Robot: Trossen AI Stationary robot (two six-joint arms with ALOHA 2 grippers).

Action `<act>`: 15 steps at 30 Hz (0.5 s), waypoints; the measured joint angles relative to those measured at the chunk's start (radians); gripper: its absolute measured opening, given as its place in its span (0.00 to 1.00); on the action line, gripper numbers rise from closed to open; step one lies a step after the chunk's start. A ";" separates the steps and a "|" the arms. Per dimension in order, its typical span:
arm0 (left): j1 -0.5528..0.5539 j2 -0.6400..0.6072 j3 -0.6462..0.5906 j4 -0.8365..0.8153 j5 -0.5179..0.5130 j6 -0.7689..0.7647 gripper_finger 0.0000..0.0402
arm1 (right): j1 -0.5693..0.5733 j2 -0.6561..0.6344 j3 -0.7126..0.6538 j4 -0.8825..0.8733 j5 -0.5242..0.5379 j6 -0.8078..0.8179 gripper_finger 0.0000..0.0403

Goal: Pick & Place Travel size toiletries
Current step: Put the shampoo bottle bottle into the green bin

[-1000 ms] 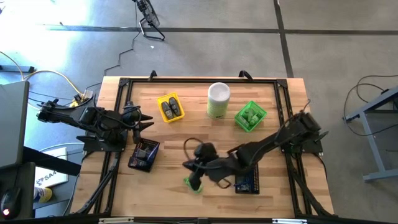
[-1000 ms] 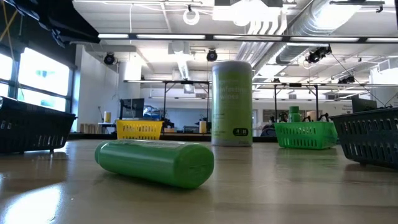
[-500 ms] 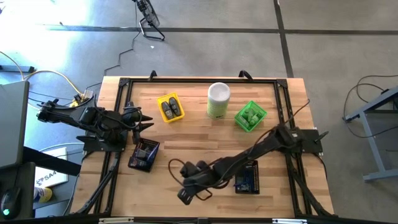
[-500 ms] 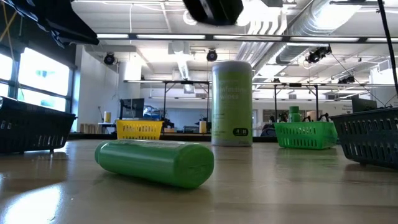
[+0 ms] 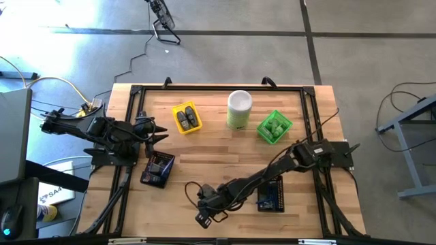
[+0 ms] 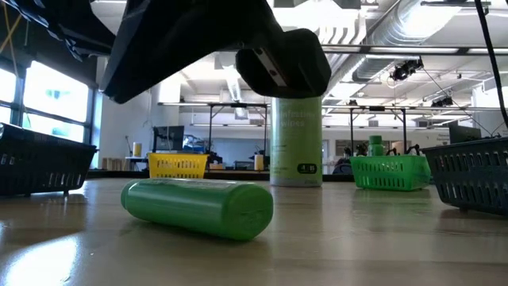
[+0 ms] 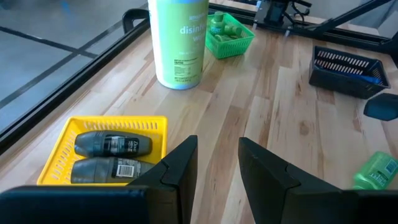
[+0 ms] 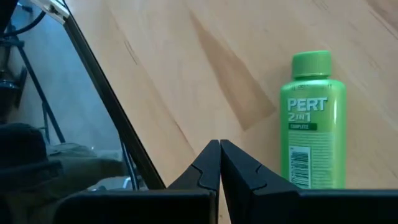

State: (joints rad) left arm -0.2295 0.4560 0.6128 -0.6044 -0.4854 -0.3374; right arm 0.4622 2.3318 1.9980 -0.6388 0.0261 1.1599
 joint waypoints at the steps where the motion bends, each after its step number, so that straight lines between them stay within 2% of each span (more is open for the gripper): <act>1: 0.000 0.000 0.000 0.000 0.000 0.000 0.28 | -0.001 0.000 0.000 -0.002 0.000 0.000 0.01; 15: 0.000 0.000 0.000 0.000 0.026 -0.008 0.28 | -0.026 0.019 -0.035 -0.013 -0.035 0.037 0.01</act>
State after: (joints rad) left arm -0.2295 0.4561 0.6128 -0.6047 -0.4595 -0.3454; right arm 0.4358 2.3510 1.9634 -0.6520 -0.0093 1.1967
